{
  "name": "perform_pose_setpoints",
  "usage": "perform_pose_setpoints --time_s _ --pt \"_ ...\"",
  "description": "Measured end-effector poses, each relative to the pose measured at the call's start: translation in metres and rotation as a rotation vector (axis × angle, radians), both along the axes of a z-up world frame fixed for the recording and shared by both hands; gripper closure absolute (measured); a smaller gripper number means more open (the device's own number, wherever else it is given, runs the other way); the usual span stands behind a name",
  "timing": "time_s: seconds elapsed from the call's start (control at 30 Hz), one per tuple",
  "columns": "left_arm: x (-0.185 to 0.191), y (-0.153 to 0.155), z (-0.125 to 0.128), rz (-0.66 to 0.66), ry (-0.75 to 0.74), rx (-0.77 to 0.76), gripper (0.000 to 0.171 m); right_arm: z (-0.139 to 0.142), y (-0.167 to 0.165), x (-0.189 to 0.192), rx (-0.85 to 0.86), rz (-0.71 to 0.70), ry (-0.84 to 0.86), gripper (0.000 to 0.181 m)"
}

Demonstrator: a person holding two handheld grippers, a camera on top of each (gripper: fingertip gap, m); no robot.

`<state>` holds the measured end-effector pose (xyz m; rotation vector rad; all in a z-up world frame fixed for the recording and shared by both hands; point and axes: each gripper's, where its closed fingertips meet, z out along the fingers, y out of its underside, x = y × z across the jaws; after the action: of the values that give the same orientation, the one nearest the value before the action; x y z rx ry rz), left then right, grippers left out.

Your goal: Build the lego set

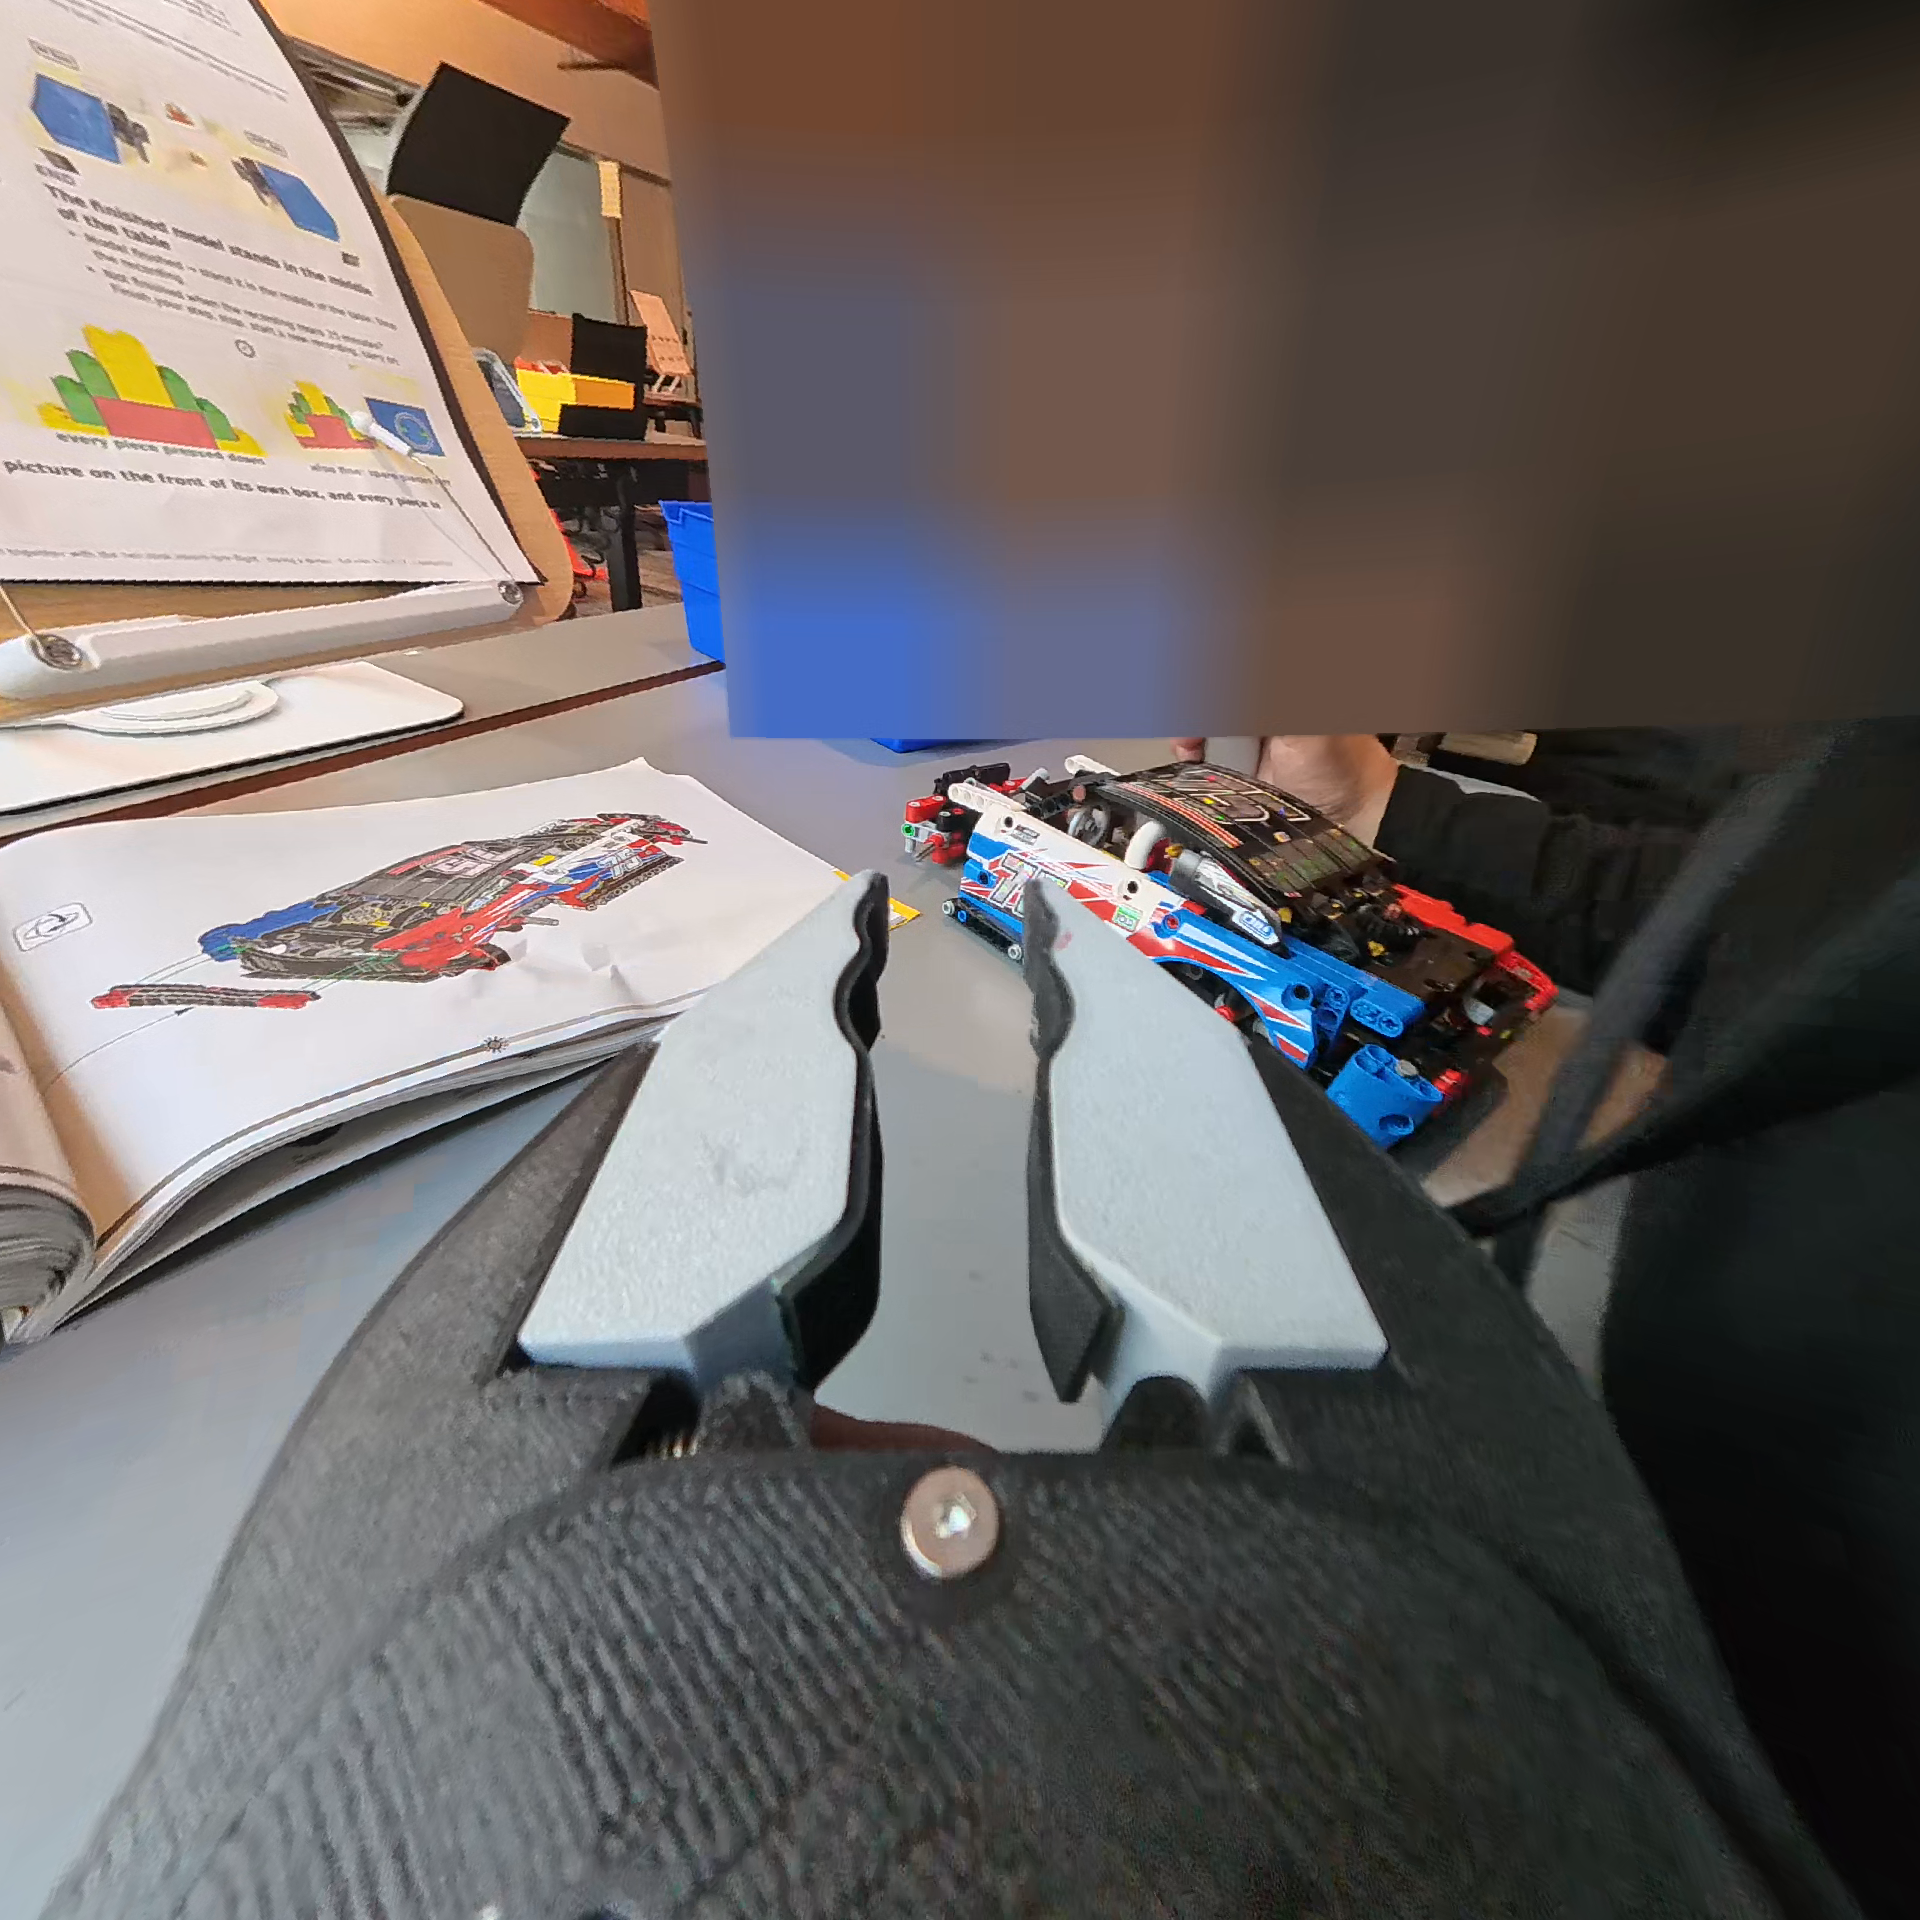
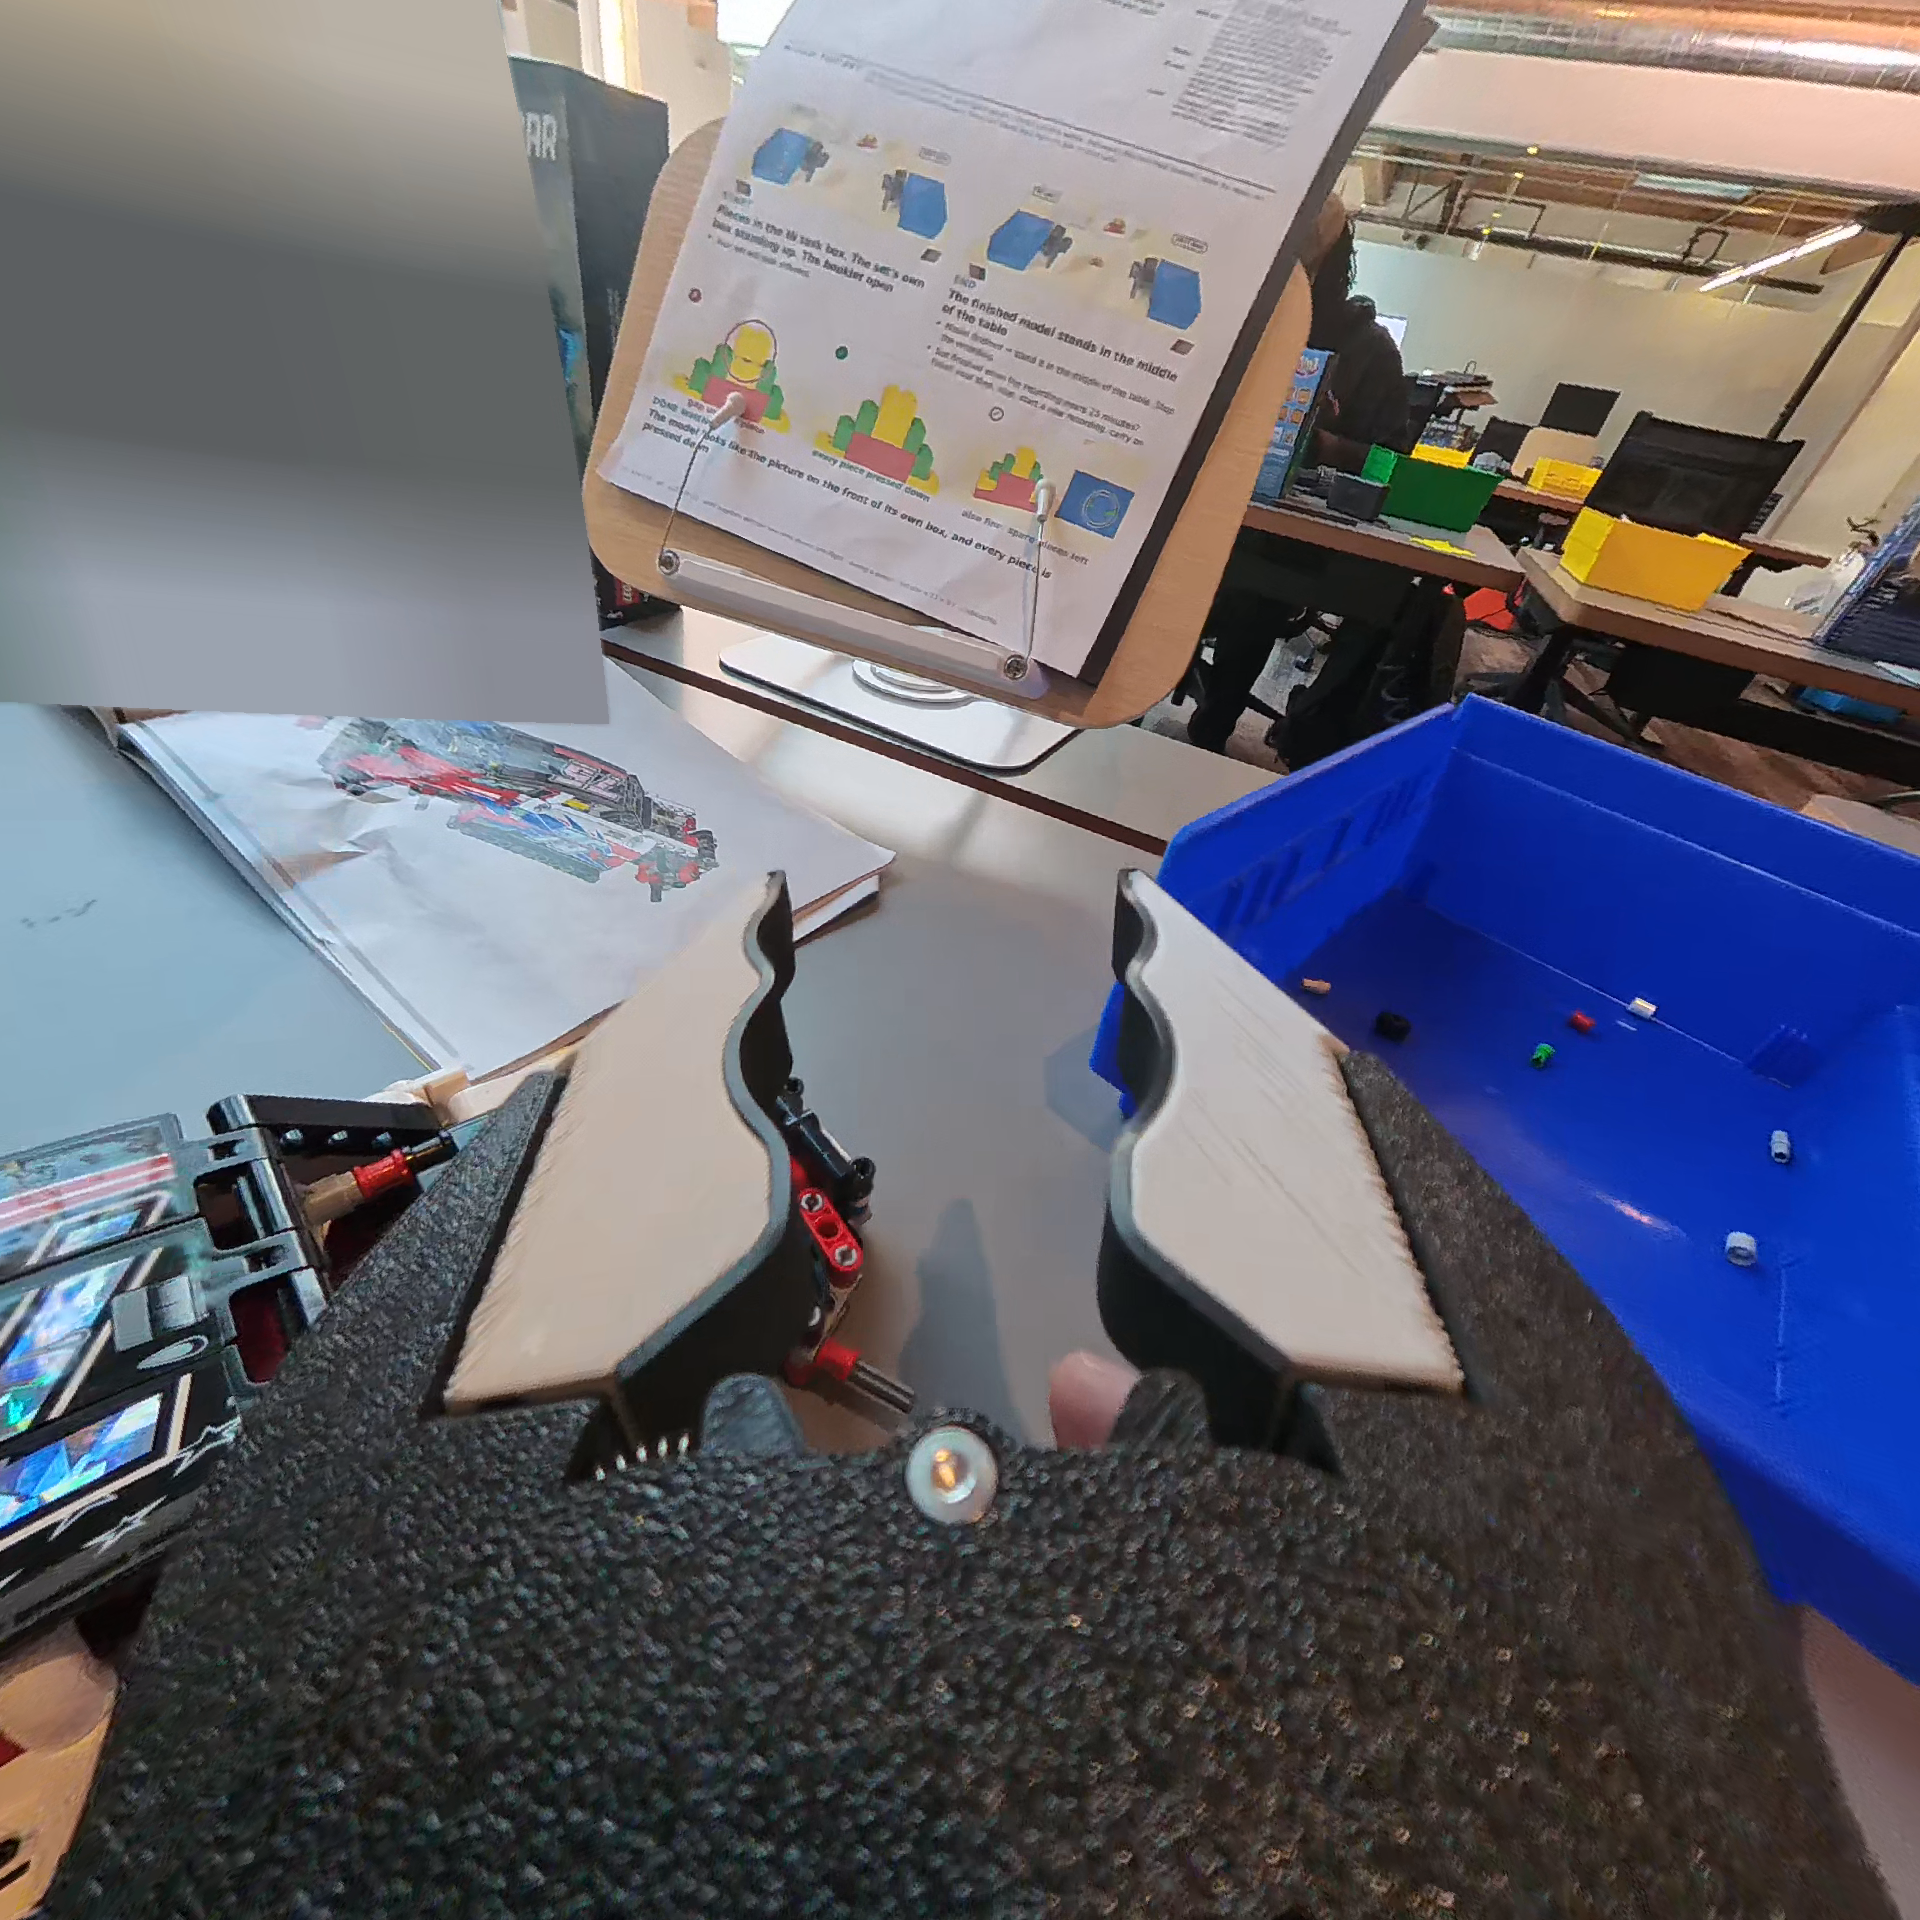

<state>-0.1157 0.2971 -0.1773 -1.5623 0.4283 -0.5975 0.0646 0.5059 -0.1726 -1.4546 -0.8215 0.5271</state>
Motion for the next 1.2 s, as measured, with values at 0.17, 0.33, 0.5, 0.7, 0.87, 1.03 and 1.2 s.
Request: perform_pose_setpoints --time_s 0.17,0.33,0.5,0.7,0.87,1.03,1.2 --pt "0.010 0.000 -0.002 -0.024 0.045 0.013 0.149 0.002 0.003 0.000 0.012 -0.012 -0.005 0.121" --pt "0.020 -0.002 -0.003 -0.044 0.108 0.049 0.149 0.002 0.005 0.004 -0.006 -0.023 0.013 0.121" --pt "0.020 -0.002 -0.001 -0.019 0.132 0.090 0.149 0.002 0.004 0.005 0.004 -0.029 0.013 0.123" --pt "0.021 0.001 0.001 0.083 0.273 0.205 0.149 0.003 0.008 0.013 0.032 -0.084 0.014 0.125" --pt "0.027 0.002 -0.004 0.127 0.403 0.259 0.150 0.014 -0.012 0.007 0.014 -0.082 -0.025 0.130" --pt "0.028 0.000 -0.003 0.137 0.418 0.287 0.155 0.019 -0.068 0.015 0.008 -0.046 -0.079 0.130" --pt "0.029 0.002 -0.006 0.144 0.441 0.275 0.155 -0.005 -0.097 0.031 -0.016 -0.035 -0.048 0.130"
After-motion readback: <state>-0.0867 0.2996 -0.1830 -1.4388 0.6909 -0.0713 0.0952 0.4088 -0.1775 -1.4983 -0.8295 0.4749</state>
